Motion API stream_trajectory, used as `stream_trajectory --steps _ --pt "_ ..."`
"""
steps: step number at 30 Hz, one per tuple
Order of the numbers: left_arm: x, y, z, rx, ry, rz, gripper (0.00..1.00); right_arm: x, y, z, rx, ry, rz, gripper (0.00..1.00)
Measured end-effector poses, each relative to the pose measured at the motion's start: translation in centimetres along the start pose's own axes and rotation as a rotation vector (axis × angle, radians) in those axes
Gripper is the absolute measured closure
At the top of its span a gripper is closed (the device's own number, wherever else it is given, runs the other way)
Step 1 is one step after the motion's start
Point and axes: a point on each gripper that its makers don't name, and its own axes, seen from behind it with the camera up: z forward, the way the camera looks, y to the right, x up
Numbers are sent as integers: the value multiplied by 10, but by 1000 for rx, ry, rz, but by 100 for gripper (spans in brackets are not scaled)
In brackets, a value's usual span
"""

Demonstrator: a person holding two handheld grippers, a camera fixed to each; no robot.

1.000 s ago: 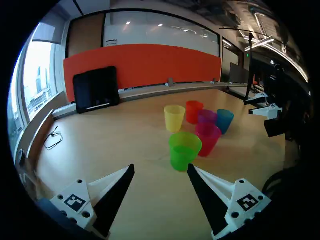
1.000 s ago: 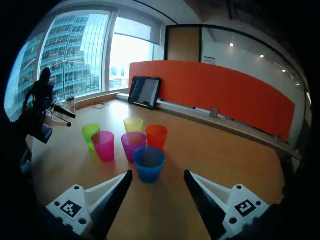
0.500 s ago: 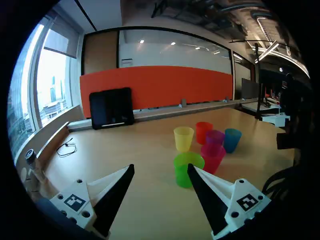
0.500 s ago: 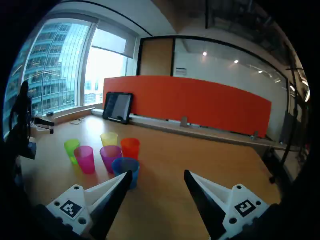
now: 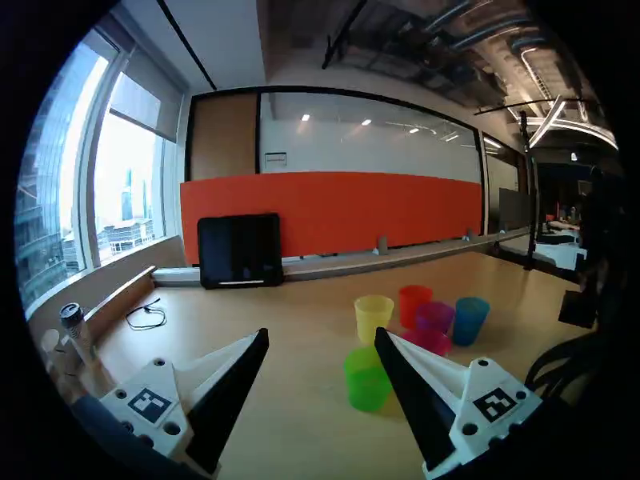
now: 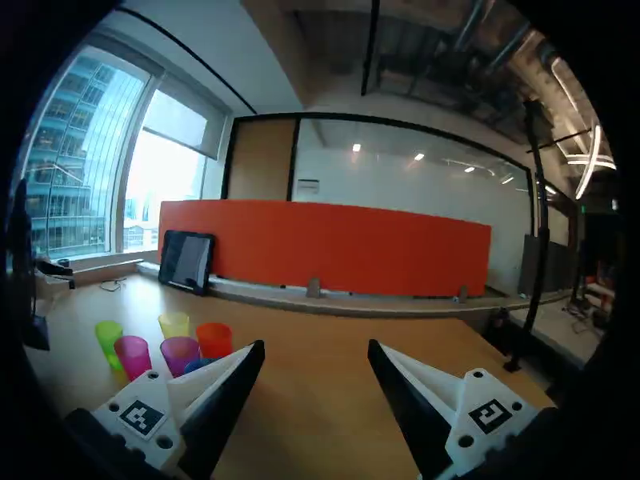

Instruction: Pour water

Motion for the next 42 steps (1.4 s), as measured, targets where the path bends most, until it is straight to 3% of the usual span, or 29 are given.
stream_trajectory --steps 5,11,23,29,42 --pt "15 0 -3 41 65 -16 1 6 8 -2 -53 46 29 0" --pt "24 4 -5 72 121 -9 1 3 13 -6 -96 65 24 0" --pt "32 -1 -4 147 188 103 1 -6 25 -17 -154 94 70 0" --pt "26 1 1 158 194 87 1 -5 29 -21 -168 99 81 0" --pt "4 -11 6 192 199 53 1 -2 21 -23 -160 96 79 0"
